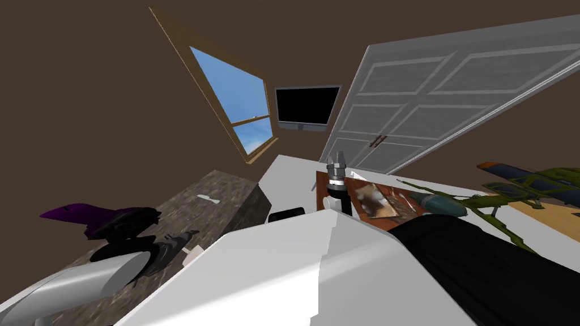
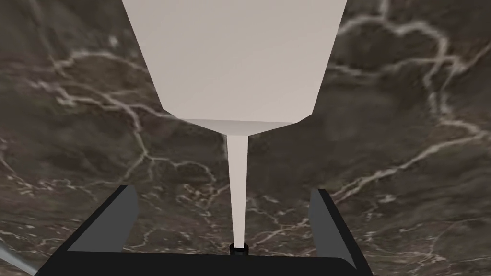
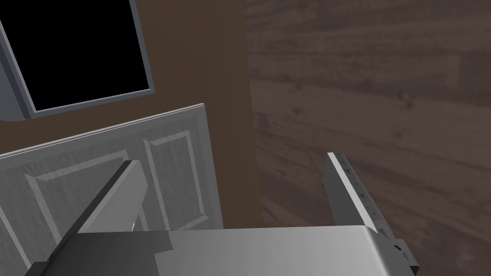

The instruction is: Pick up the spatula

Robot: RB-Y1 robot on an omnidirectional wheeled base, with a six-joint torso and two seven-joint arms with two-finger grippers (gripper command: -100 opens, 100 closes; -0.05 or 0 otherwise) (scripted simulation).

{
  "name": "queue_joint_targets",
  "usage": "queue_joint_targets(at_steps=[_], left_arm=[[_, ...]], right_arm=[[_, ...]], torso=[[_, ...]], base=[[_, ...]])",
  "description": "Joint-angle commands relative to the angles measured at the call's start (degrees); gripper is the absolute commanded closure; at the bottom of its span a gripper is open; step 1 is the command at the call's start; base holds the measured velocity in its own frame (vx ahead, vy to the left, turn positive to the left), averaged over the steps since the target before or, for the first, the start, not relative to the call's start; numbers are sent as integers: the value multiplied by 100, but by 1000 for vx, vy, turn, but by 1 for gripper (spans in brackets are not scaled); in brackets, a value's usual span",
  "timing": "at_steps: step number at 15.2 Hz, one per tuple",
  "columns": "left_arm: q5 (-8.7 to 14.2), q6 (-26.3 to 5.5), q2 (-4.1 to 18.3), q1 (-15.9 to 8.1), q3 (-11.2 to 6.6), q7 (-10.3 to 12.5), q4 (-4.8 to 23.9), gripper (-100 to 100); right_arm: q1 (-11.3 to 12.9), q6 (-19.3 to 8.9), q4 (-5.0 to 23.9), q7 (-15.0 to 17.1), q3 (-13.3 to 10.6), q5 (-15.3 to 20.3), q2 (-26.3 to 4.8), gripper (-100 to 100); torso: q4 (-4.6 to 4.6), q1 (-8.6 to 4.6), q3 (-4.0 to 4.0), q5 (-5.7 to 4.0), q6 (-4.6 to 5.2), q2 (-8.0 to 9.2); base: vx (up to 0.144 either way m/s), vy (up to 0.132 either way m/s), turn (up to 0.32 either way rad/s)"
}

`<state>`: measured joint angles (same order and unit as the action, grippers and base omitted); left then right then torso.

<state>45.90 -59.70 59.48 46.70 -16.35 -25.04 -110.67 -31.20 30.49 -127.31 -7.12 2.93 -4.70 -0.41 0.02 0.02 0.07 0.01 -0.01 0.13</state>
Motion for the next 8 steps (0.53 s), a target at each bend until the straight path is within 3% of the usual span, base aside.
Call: queue_joint_targets(at_steps=[1,2,6,8], left_arm=[[0,0,0,0,0,0,0,-100],[-9,27,-14,-5,17,-9,21,100],[-9,26,-12,-3,15,-10,20,100],[132,-137,149,116,-189,32,-235,100]], right_arm=[[0,0,0,0,0,0,0,0],[0,0,0,0,0,0,0,0],[0,0,0,0,0,0,0,0],[-1,0,0,0,0,0,1,0]], torso=[[0,0,0,0,0,0],[1,2,0,2,0,0],[-1,-1,-3,4,2,-5],[0,-6,-2,0,-1,-5]], base=[[-5,27,-30],[-2,8,-1],[-1,1,2],[1,-25,116]])
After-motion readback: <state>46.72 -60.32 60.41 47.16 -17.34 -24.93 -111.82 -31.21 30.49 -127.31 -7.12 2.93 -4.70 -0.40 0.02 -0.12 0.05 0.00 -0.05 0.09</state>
